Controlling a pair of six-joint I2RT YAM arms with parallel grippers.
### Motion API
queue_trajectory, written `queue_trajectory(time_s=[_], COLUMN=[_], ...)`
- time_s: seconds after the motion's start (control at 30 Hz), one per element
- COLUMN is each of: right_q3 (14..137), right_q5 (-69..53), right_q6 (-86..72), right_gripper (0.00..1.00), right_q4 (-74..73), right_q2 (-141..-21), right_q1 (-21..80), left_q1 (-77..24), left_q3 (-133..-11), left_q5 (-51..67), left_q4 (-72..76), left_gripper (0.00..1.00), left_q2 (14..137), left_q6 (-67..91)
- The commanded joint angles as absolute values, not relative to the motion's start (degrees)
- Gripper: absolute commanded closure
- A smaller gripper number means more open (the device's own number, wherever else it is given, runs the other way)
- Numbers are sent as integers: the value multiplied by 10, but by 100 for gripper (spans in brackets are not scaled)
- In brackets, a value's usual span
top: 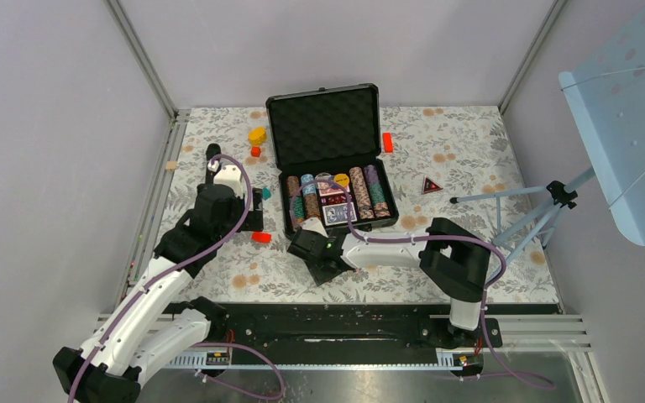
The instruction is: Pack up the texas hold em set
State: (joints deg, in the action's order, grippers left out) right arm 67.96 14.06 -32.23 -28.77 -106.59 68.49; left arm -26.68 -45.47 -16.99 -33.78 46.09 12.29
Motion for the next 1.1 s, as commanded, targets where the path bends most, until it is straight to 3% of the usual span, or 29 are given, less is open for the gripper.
queue_trajectory(time_s=[0.0, 0.7, 1.07], right_q3=[685, 635, 669], right_q5=[166, 206, 128], right_q6=[-326, -317, -307], right_gripper=[51, 50, 38], right_q4=[-299, -318, -294], right_q2=[-1034, -947, -1002], right_q1=[690, 647, 660], left_q1=[-264, -265, -265], left_q3=[-455, -454, -455], left_q5=[-169, -167, -168], left_q4=[-317, -317, -317], left_gripper=[1, 1, 1], left_q2=[453, 454, 455], left_q6=[126, 126, 126])
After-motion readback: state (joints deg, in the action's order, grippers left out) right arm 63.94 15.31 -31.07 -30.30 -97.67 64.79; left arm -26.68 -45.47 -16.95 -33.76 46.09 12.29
